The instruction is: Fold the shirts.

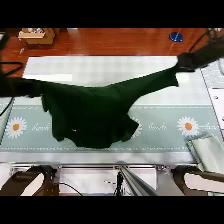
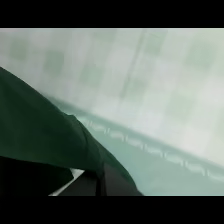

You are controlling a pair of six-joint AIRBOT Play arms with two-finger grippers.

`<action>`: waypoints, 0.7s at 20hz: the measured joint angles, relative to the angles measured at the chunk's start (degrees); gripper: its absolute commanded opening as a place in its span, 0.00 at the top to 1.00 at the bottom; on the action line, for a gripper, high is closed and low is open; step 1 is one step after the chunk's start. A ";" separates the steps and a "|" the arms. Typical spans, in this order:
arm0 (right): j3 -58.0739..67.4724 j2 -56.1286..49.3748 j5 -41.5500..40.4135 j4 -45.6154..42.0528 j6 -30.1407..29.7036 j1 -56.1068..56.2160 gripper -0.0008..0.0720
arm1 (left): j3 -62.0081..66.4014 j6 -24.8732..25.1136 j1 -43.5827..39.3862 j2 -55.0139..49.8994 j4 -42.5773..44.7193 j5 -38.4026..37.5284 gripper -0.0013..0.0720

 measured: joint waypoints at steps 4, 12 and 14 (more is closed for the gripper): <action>-0.37 -7.06 -11.32 1.99 -1.53 0.59 0.95 | -1.66 3.15 0.00 -10.16 -0.04 10.16 0.94; -0.50 -11.76 -18.40 2.60 -2.89 0.68 0.95 | 0.50 1.49 1.62 -18.53 -0.17 7.54 0.07; -0.50 -11.74 -18.80 2.62 -3.08 0.46 0.95 | 3.02 -0.90 3.72 -17.44 0.13 1.18 0.07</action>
